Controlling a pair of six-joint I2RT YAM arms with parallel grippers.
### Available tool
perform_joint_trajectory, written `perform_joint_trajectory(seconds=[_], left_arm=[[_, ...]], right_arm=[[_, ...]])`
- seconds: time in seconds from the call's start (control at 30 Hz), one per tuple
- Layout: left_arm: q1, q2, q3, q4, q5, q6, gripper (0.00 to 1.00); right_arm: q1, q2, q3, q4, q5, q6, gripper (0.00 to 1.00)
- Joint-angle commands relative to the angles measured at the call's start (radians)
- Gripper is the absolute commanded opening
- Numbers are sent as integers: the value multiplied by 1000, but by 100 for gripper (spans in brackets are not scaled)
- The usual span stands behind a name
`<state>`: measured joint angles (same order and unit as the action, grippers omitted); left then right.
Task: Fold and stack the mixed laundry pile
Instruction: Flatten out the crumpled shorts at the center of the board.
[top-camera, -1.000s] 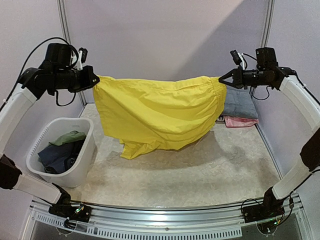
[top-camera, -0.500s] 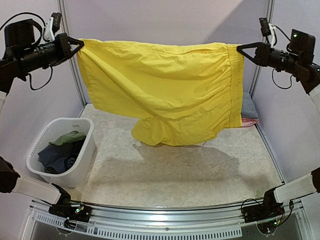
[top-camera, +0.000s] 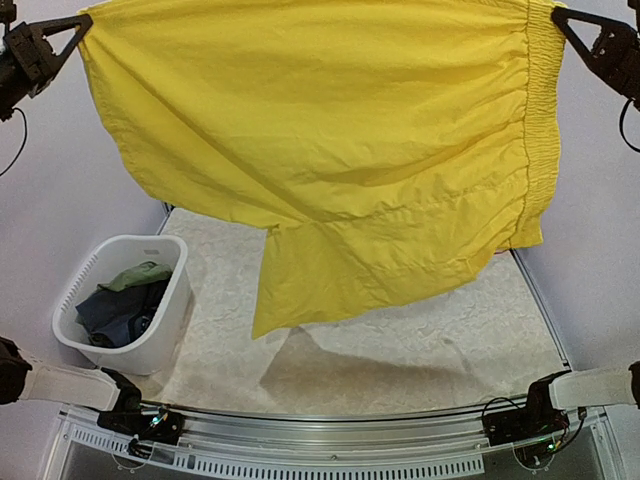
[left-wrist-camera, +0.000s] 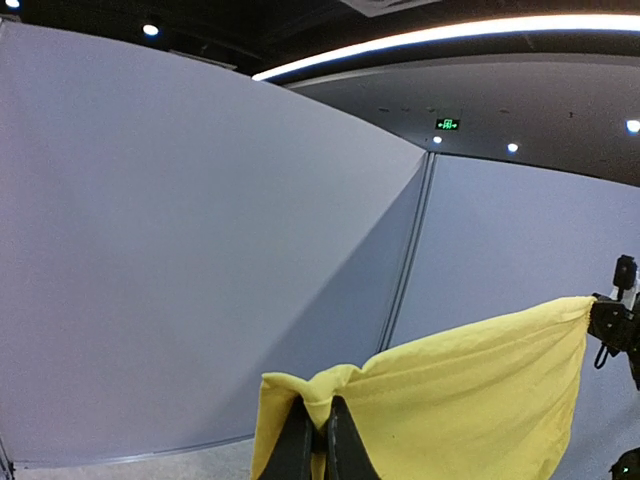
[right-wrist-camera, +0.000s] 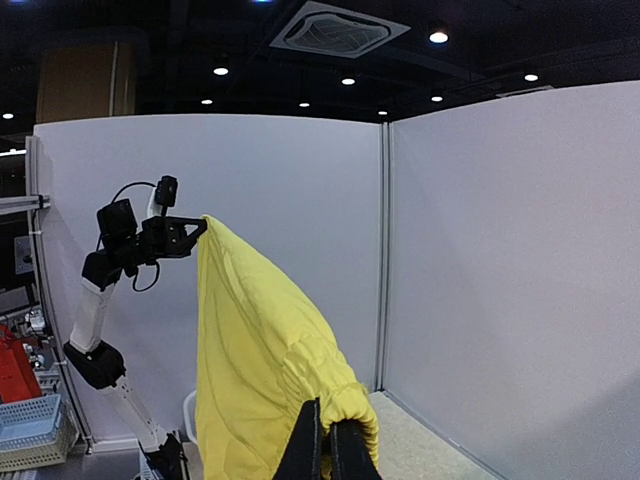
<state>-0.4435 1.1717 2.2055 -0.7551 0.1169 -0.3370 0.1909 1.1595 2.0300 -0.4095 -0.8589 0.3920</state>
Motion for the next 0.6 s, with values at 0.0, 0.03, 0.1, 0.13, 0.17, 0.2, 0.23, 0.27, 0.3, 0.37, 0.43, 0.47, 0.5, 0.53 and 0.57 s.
perform_joint_trajectory(seconds=[0.0,0.03,0.1,0.13,0.17,0.2,0.23,0.27,0.3,0.37,0.43,0.47,0.5,0.53,0.57], left_arm=[[13,96,56,46,-114,49,0],[13,126,58,34,-146,47,0],[15,187,48,-1,-196,31,0],[18,217,28,-12,-212,28,0],[22,239,-3,-15,-233,24,0],[31,258,-51,-8,-253,10,0],[42,279,-100,1,-257,-4,0],[52,298,-176,17,-261,-24,0],[65,319,-248,47,-255,-42,0],[83,378,-374,106,-235,-65,0],[86,462,-477,173,-212,-75,0],[85,518,-517,216,-186,-88,0],[85,576,-544,245,-150,-111,6],[83,637,-556,261,-104,-134,17],[80,699,-551,260,-61,-151,27]], right_arm=[[-10,127,60,-162,132,44,0],[-10,152,52,-214,196,31,0],[-10,198,-12,-269,315,-17,0],[-11,219,-54,-279,358,-31,0],[-10,237,-101,-273,388,-46,0],[-10,269,-154,-256,404,-49,0],[-10,289,-212,-235,421,-51,0],[-11,316,-262,-215,438,-47,0],[-11,353,-318,-188,444,-35,0],[-13,414,-411,-122,467,-26,0],[-19,497,-478,-65,487,-27,0],[-24,547,-490,-57,503,-28,1],[-34,587,-488,-56,510,-30,7],[-43,654,-478,-57,510,-28,19],[-53,694,-449,-68,505,-21,28]])
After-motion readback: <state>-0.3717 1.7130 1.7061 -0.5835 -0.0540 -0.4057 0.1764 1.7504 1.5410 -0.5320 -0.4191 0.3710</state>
